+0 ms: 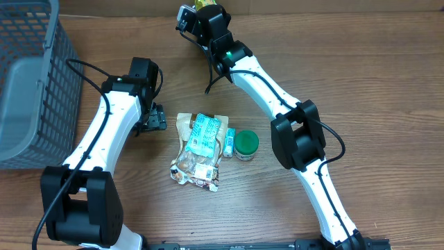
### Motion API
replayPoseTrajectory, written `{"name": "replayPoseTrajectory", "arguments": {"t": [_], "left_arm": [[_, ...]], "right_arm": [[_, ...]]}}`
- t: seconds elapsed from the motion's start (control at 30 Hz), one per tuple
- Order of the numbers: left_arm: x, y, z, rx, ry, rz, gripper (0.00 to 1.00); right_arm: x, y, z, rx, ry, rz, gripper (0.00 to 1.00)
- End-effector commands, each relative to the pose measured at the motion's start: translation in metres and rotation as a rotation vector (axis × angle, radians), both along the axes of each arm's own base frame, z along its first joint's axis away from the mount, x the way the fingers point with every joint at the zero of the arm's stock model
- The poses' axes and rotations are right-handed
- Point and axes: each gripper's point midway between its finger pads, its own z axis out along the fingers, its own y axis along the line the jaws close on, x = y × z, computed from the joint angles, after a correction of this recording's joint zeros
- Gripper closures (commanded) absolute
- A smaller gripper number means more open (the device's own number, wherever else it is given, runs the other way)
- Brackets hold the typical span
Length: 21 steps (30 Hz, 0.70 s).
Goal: Scan the item barcode
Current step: 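Hold the bottle under the white barcode scanner with right gripper, then carry the bottle right and set it upright on the table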
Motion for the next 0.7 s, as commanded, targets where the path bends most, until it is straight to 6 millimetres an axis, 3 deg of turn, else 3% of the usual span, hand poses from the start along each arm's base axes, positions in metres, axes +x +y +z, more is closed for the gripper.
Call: {"name": "replayPoseTrajectory", "arguments": {"t": [0.0, 0.13, 0.23, 0.37, 0.53, 0.67], "left_arm": [[0.005, 0.002, 0.011, 0.007, -0.043, 0.016, 0.0], [0.006, 0.002, 0.011, 0.007, -0.043, 0.015, 0.01], [0.006, 0.002, 0.011, 0.007, -0.043, 0.016, 0.01], [0.005, 0.002, 0.011, 0.007, -0.043, 0.016, 0.0], [0.006, 0.002, 0.011, 0.007, -0.043, 0.016, 0.0], [0.006, 0.002, 0.011, 0.007, -0.043, 0.015, 0.0]], "right_arm": [[0.002, -0.004, -0.005, 0.022, 0.017, -0.015, 0.96], [0.004, -0.003, 0.001, 0.034, -0.003, -0.015, 0.96], [0.006, -0.006, 0.027, 0.098, -0.047, -0.044, 0.96], [0.003, -0.017, 0.089, 0.214, -0.117, -0.074, 0.96], [-0.016, -0.046, 0.188, 0.408, -0.202, -0.127, 0.96], [-0.038, -0.08, 0.239, 0.539, -0.194, -0.192, 0.96]]}}
